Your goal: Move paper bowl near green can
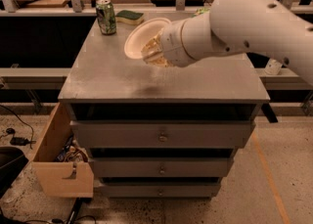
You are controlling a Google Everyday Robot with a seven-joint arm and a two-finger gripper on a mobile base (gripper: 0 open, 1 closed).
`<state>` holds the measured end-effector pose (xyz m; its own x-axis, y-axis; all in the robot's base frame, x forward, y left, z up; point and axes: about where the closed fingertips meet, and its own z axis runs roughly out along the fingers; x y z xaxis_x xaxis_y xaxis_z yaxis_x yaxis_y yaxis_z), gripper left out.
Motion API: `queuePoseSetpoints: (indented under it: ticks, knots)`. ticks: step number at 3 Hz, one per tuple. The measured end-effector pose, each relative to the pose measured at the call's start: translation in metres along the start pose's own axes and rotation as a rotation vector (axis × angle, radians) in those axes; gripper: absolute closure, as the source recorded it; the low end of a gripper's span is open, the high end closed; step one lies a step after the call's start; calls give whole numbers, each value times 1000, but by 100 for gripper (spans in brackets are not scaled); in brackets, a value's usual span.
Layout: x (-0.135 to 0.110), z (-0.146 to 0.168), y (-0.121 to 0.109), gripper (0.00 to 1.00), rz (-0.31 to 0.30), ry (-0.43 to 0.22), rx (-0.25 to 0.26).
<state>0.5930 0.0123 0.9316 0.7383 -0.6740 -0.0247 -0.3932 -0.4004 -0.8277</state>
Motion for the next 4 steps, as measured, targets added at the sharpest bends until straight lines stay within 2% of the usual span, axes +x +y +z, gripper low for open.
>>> queuePoseSetpoints:
  ticks: [1, 2, 3, 4]
  knots:
    - [31, 13, -39, 100, -62, -42, 35]
    - [56, 54, -50, 100, -57, -143, 46]
    - [70, 108, -46, 100, -4, -291, 55]
    - [90, 152, -61, 100, 56, -392, 93]
